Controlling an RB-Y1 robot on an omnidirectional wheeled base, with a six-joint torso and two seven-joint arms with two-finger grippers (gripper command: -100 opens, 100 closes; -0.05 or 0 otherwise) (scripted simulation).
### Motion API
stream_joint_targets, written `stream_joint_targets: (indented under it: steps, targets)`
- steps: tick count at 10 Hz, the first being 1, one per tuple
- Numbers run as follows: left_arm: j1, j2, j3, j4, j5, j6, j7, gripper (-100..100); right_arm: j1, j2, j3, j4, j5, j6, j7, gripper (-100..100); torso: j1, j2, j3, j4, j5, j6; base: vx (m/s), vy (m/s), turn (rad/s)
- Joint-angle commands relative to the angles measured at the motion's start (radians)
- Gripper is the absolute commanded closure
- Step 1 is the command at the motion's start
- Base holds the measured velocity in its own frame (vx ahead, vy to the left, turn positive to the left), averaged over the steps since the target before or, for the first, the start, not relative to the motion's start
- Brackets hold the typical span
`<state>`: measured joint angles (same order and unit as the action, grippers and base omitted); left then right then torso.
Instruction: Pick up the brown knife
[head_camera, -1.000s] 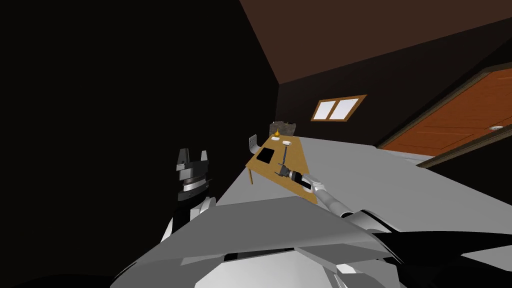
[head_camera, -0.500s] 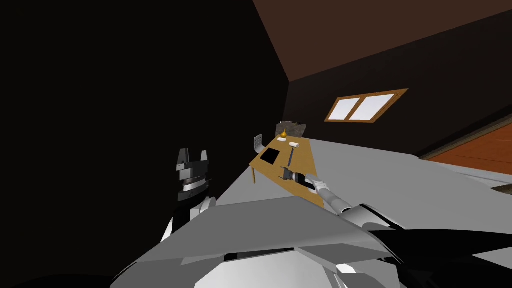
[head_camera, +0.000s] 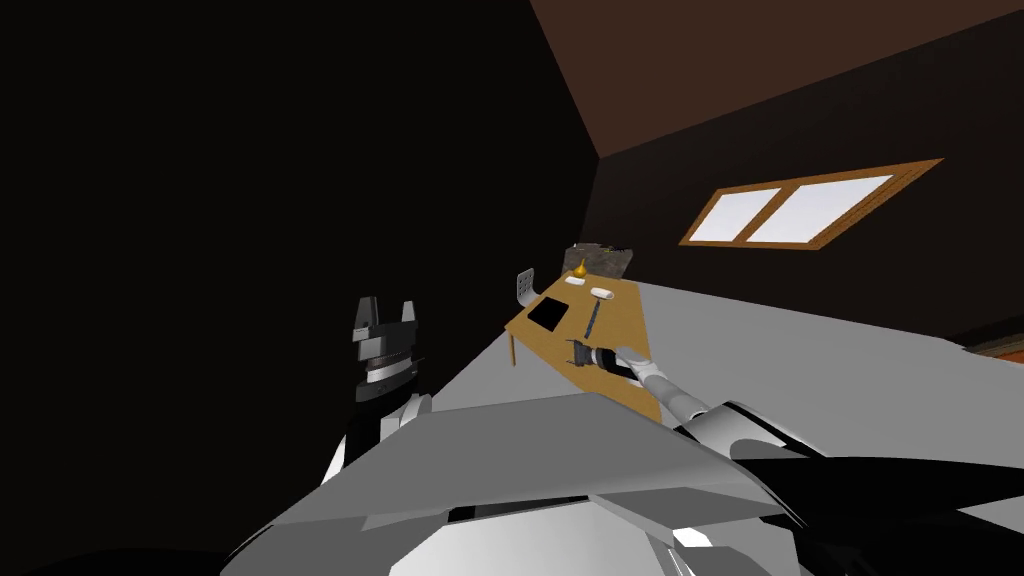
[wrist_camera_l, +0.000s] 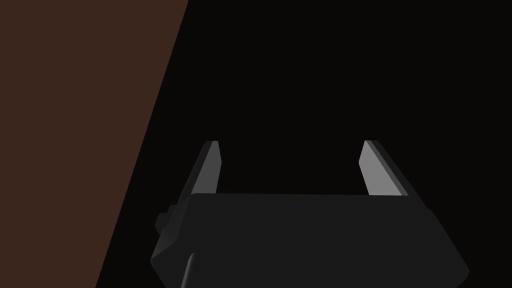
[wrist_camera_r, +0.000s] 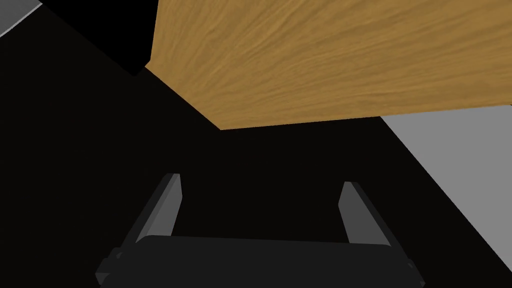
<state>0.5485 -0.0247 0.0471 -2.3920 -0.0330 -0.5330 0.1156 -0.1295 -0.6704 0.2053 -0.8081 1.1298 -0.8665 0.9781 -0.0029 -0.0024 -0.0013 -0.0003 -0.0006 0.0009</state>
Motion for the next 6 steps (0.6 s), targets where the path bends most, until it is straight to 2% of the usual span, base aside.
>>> stream_joint_targets:
  steps: [1, 2, 3, 4, 5, 6]
  targets:
    - [0.000, 0.000, 0.000, 0.000, 0.000, 0.000, 0.000, 0, -0.012, -0.005, 0.001, 0.050, 0.050, -0.016, 0.028, -100, 0.000, 0.000, 0.000, 0.000, 0.000, 0.000, -0.001, -0.044, 0.188]
    - [0.000, 0.000, 0.000, 0.000, 0.000, 0.000, 0.000, 0, -0.012, -0.005, 0.001, 0.055, 0.061, -0.016, 0.028, -100, 0.000, 0.000, 0.000, 0.000, 0.000, 0.001, -0.001, -0.019, -0.024]
    - [0.000, 0.000, 0.000, 0.000, 0.000, 0.000, 0.000, 0, -0.027, -0.025, 0.011, 0.089, 0.099, -0.030, 0.049, -100, 0.001, 0.000, 0.000, 0.000, 0.000, 0.002, -0.003, -0.023, 0.276]
    - [0.000, 0.000, 0.000, 0.000, 0.000, 0.000, 0.000, 0, -0.027, -0.025, 0.011, 0.106, 0.128, -0.030, 0.049, -100, 0.001, 0.000, 0.000, 0.000, 0.000, 0.000, -0.004, -0.032, 0.223]
    - [0.000, 0.000, 0.000, 0.000, 0.000, 0.000, 0.000, 0, -0.040, -0.044, 0.022, 0.155, 0.157, -0.045, 0.069, -100, 0.001, 0.000, 0.000, 0.000, 0.000, 0.001, -0.004, -0.035, 0.351]
    - [0.000, 0.000, 0.000, 0.000, 0.000, 0.000, 0.000, 0, -0.040, -0.044, 0.022, 0.155, 0.185, -0.045, 0.069, -100, 0.000, 0.000, 0.000, 0.000, 0.000, 0.000, 0.001, -0.038, 0.179]
